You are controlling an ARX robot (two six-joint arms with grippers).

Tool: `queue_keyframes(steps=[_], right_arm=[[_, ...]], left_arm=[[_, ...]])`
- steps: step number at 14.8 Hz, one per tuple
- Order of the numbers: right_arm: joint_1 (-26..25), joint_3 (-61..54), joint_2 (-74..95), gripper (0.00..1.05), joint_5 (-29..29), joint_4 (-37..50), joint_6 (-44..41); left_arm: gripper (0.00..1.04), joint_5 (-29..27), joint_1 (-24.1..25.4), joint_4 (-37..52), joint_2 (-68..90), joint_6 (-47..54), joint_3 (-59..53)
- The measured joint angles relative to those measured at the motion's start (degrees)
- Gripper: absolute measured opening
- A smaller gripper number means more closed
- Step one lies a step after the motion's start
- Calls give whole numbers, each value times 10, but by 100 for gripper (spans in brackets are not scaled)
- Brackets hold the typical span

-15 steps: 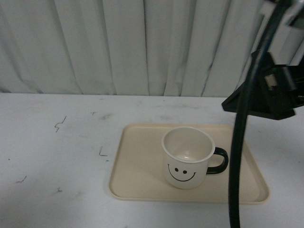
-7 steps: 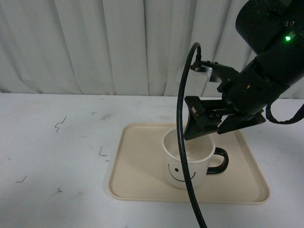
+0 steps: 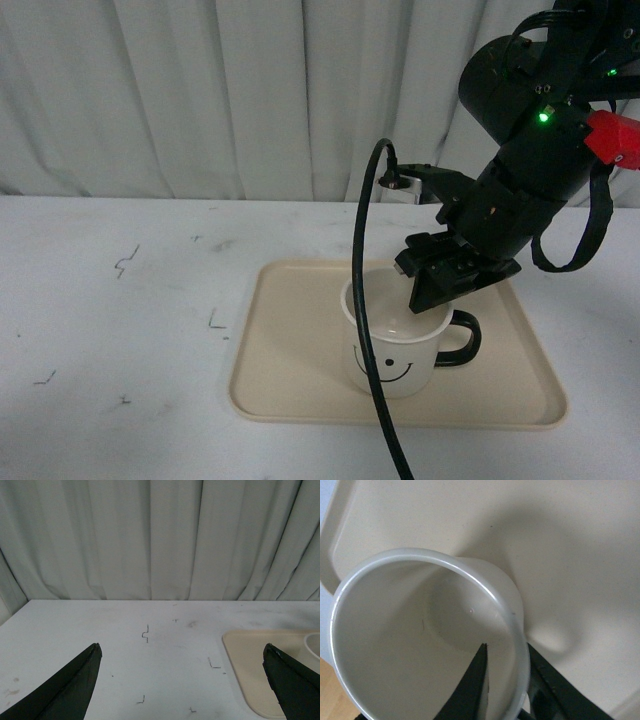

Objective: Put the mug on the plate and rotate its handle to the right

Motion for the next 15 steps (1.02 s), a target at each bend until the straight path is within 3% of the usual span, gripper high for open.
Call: queue_keyframes(steps=[2, 15], right_arm=[[0, 37, 3, 5, 1, -29, -27], [-7, 81, 7, 3, -32, -102, -70]], left_arm=[[98, 0, 0, 0, 0, 0, 0], [98, 0, 0, 0, 0, 0, 0]])
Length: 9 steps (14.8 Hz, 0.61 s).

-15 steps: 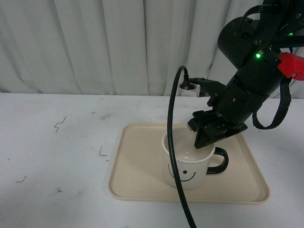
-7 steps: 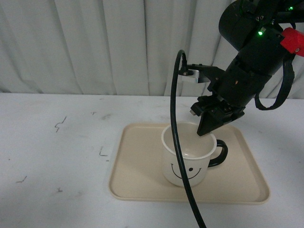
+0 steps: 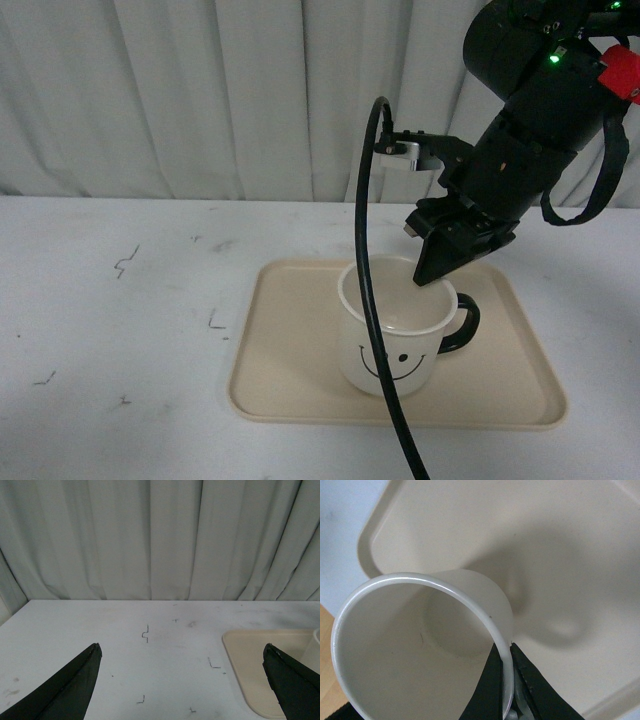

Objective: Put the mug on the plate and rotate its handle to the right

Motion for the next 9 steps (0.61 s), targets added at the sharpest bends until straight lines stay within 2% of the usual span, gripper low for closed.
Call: queue_keyframes(steps=[9], right_arm=[[-21, 1, 0, 3, 10, -20, -32]], left_arm=[[98, 0, 0, 0, 0, 0, 0]])
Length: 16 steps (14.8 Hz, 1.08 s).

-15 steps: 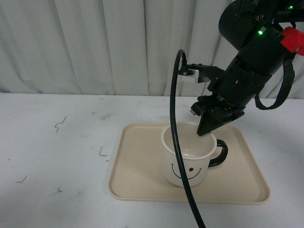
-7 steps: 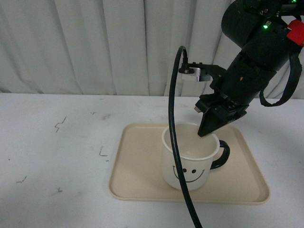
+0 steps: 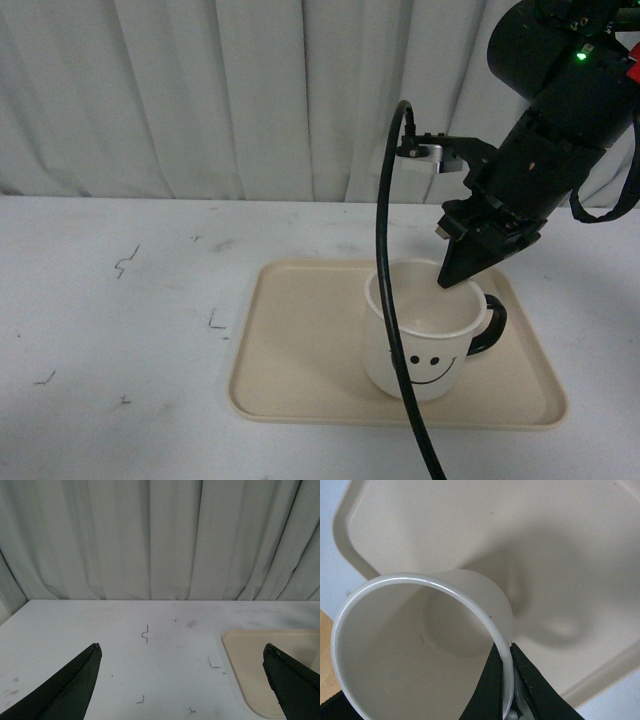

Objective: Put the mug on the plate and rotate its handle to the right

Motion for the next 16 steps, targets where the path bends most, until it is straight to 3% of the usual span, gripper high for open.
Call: queue_keyframes(steps=[8, 10, 14, 15, 16], right_arm=[[-5, -21, 12, 4, 26, 6, -28], [-12, -26, 7, 28, 28, 18, -27], [-46, -81, -113, 72, -29, 74, 34], [-41, -168, -168, 69, 54, 310, 79], [-38, -305, -227, 56, 175, 560, 149]], left_arm=[[98, 0, 0, 0, 0, 0, 0], [98, 0, 0, 0, 0, 0, 0], [98, 0, 0, 0, 0, 0, 0], [98, 0, 0, 0, 0, 0, 0], [98, 1, 0, 0, 0, 0, 0]])
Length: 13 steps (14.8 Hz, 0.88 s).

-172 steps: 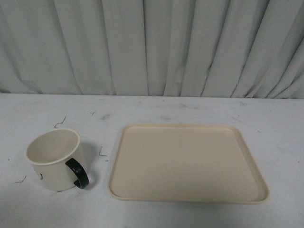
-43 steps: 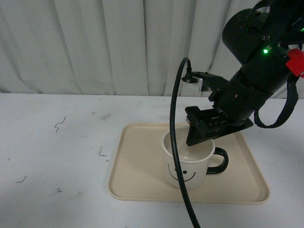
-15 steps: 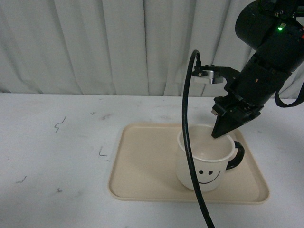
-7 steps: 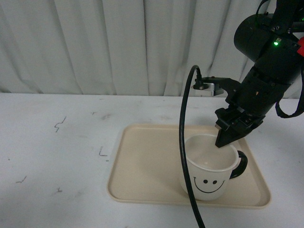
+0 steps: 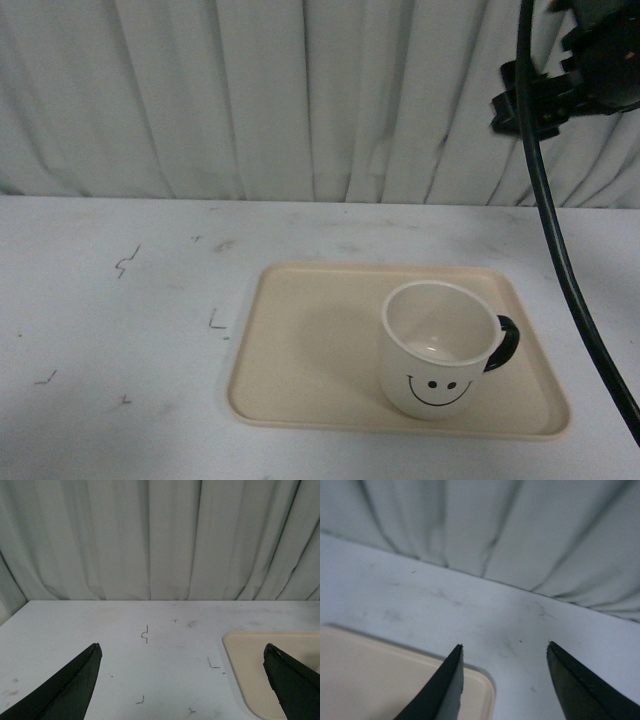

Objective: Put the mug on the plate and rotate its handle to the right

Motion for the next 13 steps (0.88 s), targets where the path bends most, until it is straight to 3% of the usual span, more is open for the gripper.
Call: queue_keyframes(steps=[1, 2, 4, 5, 11, 12, 13], right_arm=[[0, -120, -36, 45, 65, 168, 47], [-8, -235, -58, 32, 91, 332, 78], [-30, -375, -122, 9, 90, 533, 101], [-36, -415, -162, 2, 87, 582, 108], [-61, -598, -328, 2, 51, 593, 112], [-84, -626, -336, 2, 25, 633, 112], [-92, -650, -346, 2, 26, 612, 112]], left_arm=[[98, -1, 0, -1, 0, 0, 0], [98, -2, 0, 0, 0, 0, 0], [98, -1, 0, 0, 0, 0, 0], [98, -1, 0, 0, 0, 0, 0], [98, -1, 0, 0, 0, 0, 0], [98, -2, 0, 0, 0, 0, 0], [98, -2, 0, 0, 0, 0, 0]])
